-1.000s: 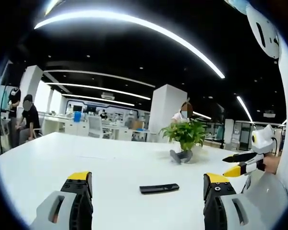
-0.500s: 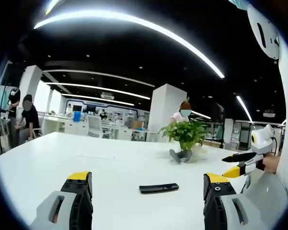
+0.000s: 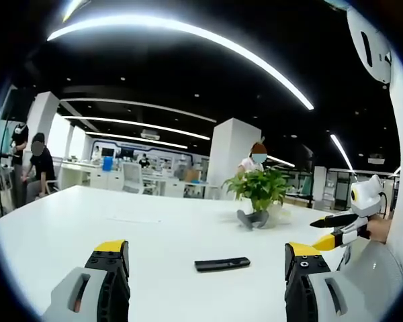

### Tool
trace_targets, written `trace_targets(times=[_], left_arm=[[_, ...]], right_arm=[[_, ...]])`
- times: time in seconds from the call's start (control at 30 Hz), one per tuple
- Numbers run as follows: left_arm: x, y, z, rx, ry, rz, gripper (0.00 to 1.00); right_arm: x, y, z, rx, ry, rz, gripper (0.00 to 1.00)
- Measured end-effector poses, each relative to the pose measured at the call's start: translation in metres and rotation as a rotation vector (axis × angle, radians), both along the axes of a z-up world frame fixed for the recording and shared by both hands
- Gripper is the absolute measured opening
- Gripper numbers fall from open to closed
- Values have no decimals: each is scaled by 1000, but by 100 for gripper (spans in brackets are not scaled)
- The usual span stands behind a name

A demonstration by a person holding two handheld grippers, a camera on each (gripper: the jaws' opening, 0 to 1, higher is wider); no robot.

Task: Press the specified remote control buttons in sequence, fully releasing each button before pressing the next.

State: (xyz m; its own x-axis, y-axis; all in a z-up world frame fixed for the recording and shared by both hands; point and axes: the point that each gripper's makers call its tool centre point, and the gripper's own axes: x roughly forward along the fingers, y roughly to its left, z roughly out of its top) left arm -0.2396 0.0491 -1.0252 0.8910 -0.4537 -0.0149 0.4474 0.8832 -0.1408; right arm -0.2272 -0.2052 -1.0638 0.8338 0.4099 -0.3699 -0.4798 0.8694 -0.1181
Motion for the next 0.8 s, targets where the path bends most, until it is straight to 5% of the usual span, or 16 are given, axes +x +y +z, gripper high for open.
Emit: trace_targets(times=[0.43,0.53,0.67,0.8], left_arm=[[-1,-8,-7,25,20,-33,100],[-1,-9,-10,32,32,-31,100],[-2,-12,-8,44,7,-44,100],[0,-13,-21,37,87,-42,100]], right_arm=[[1,-5,3,-16,-29,-24,77],[-2,1,-12,-34,39,28,79],[-7,14,-6,-28,3,92,80],[-5,12,-6,-56,-4,84,78]])
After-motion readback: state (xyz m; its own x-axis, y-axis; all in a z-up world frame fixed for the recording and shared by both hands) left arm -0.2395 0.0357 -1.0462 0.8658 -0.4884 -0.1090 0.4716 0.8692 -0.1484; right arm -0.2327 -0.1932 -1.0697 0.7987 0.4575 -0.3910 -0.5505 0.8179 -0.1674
